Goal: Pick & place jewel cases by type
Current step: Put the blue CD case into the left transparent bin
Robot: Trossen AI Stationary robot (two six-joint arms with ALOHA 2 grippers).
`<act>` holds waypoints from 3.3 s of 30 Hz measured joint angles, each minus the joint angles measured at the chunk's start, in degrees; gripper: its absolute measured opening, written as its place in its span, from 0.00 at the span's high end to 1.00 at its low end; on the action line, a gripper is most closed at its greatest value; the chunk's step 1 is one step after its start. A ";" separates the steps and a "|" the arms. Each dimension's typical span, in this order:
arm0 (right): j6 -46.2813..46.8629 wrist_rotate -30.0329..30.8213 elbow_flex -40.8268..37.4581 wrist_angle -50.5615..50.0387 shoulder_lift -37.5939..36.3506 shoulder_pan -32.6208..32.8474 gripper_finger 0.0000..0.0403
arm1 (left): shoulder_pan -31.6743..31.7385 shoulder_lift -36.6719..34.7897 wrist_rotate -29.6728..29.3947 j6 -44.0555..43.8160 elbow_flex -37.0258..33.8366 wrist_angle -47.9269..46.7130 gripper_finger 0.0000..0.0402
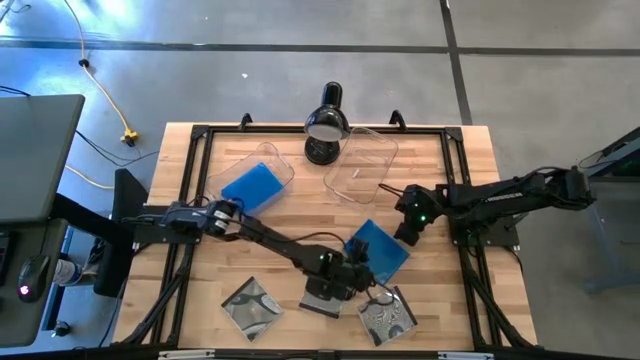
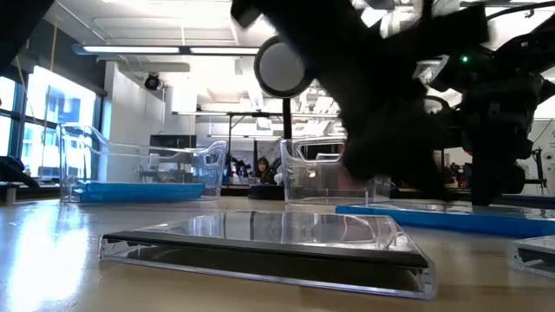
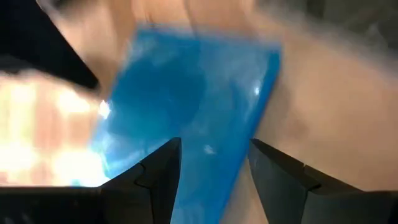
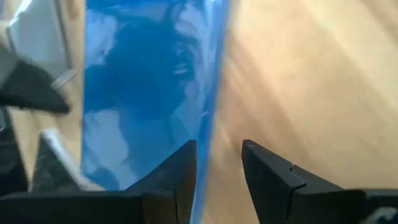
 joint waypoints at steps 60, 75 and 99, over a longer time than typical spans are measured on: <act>-4.26 -6.01 -0.07 -2.43 0.02 0.17 0.69 | 2.70 0.93 -9.61 14.21 -0.11 7.64 0.55; -4.52 -6.44 -0.07 -2.12 0.02 0.17 0.69 | 1.55 0.82 -14.33 20.66 5.35 6.13 0.55; -4.53 -7.30 0.15 1.15 -0.07 0.15 0.69 | 2.69 0.73 -7.32 20.59 7.97 2.10 0.99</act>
